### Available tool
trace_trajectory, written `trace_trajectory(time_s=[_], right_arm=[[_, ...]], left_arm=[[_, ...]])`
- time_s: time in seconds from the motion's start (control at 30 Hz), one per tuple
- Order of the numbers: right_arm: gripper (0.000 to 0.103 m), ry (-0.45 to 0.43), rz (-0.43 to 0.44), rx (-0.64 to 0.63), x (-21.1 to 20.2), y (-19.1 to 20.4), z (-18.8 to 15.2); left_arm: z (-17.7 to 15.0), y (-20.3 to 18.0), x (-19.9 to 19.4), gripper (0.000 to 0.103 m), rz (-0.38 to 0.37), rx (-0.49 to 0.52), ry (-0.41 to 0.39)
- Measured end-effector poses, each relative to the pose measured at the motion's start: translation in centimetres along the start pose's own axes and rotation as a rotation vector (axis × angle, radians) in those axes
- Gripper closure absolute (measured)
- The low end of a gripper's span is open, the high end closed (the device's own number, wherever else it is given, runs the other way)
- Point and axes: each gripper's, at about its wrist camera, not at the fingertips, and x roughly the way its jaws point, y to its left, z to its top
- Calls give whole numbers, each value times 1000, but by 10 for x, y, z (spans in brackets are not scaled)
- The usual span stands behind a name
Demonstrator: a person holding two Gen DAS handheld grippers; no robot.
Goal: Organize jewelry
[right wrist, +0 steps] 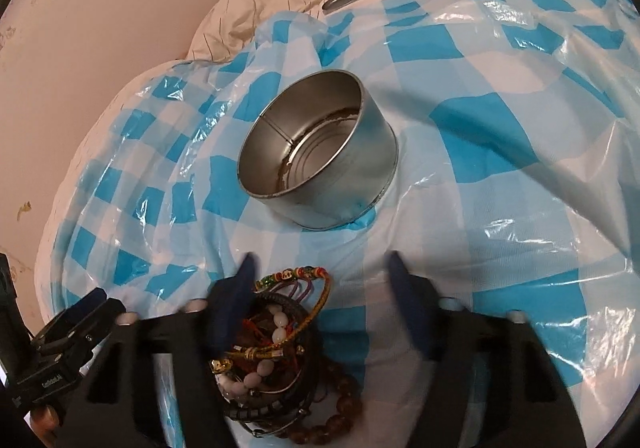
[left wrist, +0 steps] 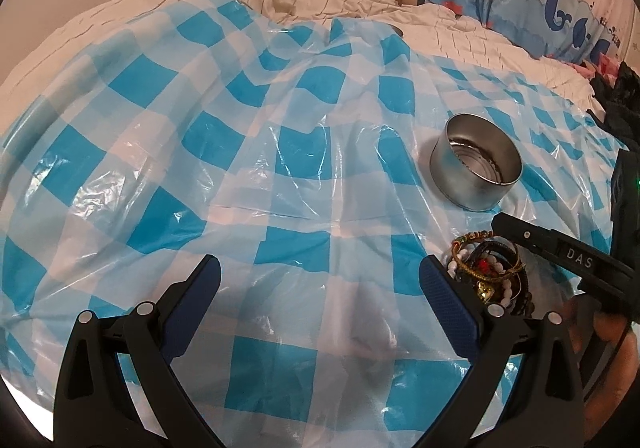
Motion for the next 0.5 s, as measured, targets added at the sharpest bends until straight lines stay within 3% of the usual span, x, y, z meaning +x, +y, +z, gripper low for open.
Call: trace_trajectory(time_s=[0.03, 0.1, 0.17, 0.5], right_arm=[[54, 0, -1, -4, 0, 0, 0], [79, 6, 9, -11, 0, 0, -1], [89, 9, 15, -26, -1, 3, -3], [96, -41, 58, -50, -20, 9, -3]], left_arm=[[0, -1, 0, 8, 2, 4, 0], [-1, -4, 0, 8, 4, 13, -2], [-2, -9, -1, 8, 16, 32, -9], [-3, -18, -1, 8, 42, 79, -19]])
